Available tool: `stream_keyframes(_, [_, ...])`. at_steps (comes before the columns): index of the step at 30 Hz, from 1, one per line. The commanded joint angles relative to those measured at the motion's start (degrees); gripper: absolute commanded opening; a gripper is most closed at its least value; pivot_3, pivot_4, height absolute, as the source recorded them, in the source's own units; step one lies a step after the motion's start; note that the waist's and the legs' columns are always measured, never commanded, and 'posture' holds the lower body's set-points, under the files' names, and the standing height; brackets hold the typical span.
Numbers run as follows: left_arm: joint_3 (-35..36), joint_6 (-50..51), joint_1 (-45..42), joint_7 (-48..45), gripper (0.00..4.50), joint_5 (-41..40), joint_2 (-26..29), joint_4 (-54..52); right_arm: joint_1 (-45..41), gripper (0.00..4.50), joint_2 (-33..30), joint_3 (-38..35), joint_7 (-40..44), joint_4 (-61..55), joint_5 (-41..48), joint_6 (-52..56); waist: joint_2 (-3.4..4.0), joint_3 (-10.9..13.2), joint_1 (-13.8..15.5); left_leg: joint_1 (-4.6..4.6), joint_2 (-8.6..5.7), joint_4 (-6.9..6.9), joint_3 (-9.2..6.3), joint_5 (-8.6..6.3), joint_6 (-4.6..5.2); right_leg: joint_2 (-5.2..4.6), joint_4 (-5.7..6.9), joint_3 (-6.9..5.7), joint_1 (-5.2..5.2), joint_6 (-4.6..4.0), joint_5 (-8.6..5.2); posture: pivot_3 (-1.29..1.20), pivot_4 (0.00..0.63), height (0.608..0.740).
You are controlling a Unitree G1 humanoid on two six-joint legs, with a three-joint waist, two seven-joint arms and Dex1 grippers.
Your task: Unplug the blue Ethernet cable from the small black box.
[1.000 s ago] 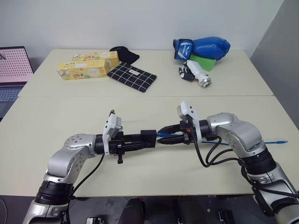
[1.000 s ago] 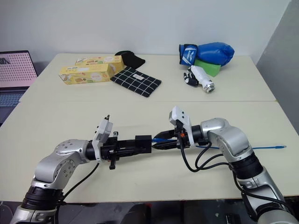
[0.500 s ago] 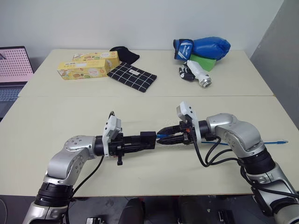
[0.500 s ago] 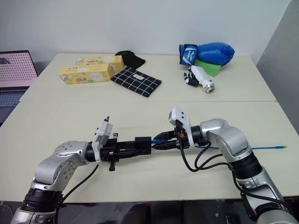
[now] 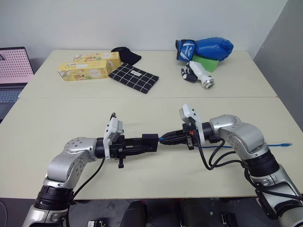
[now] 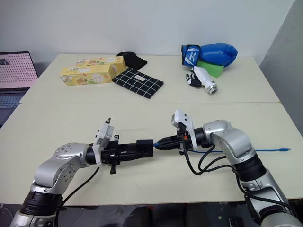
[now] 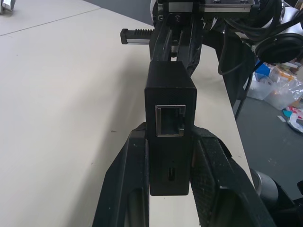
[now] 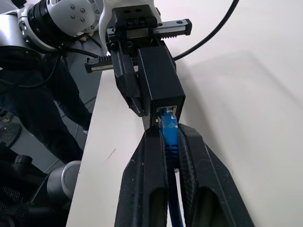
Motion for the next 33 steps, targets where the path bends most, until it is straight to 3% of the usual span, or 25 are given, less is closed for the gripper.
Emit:
stream_keyframes(1, [-0.18,-0.74,1.04,-1.82,0.79,-0.52,1.29,-2.13,-1.77,0.04,-0.85,-0.63,0.56,0.37,0.28,0.69,0.0,0.0,0.0,0.0,0.0,0.0,0.0,0.0,0.0,0.01,0.0,0.0,0.0,0.0,0.0,0.0,0.15,0.74])
stream_keyframes(14, [7.18,-0.21,7.04,2.82,0.79,-3.61,2.87,-2.95,1.53,0.04,-7.7,-3.91,-0.75,9.27,-3.54,-4.21,0.0,0.0,0.0,-0.01,0.04,0.02,-0.01,0.0,0.0,-0.02,0.0,0.01,0.0,0.0,0.0,0.0,0.15,0.74])
stream_keyframes(19, [8.11,-0.01,8.29,4.14,0.79,-4.05,3.38,-3.7,1.86,0.02,-7.9,-6.49,-2.26,9.96,-1.79,-3.94,0.05,0.03,0.34,-0.02,0.03,0.06,-0.01,0.0,0.0,-0.04,0.02,0.0,0.0,0.0,0.0,0.0,0.15,0.74])
stream_keyframes(25, [5.82,0.87,7.48,3.88,0.79,-4.0,2.8,-5.52,2.94,0.02,-6.09,-7.28,-2.01,2.05,2.25,0.56,0.07,0.04,-0.2,-0.05,0.02,0.04,0.02,0.0,0.01,-0.05,0.02,0.02,-0.03,0.0,0.0,0.0,0.15,0.74])
stream_keyframes(33, [6.54,1.08,5.6,3.77,0.79,-3.81,3.07,-2.94,3.29,0.02,-2.74,-8.65,-7.83,4.47,-1.34,-3.23,0.07,0.04,-0.03,-0.06,0.01,0.06,0.05,0.0,0.0,0.03,0.05,0.0,-0.02,0.0,0.0,0.0,0.15,0.74])
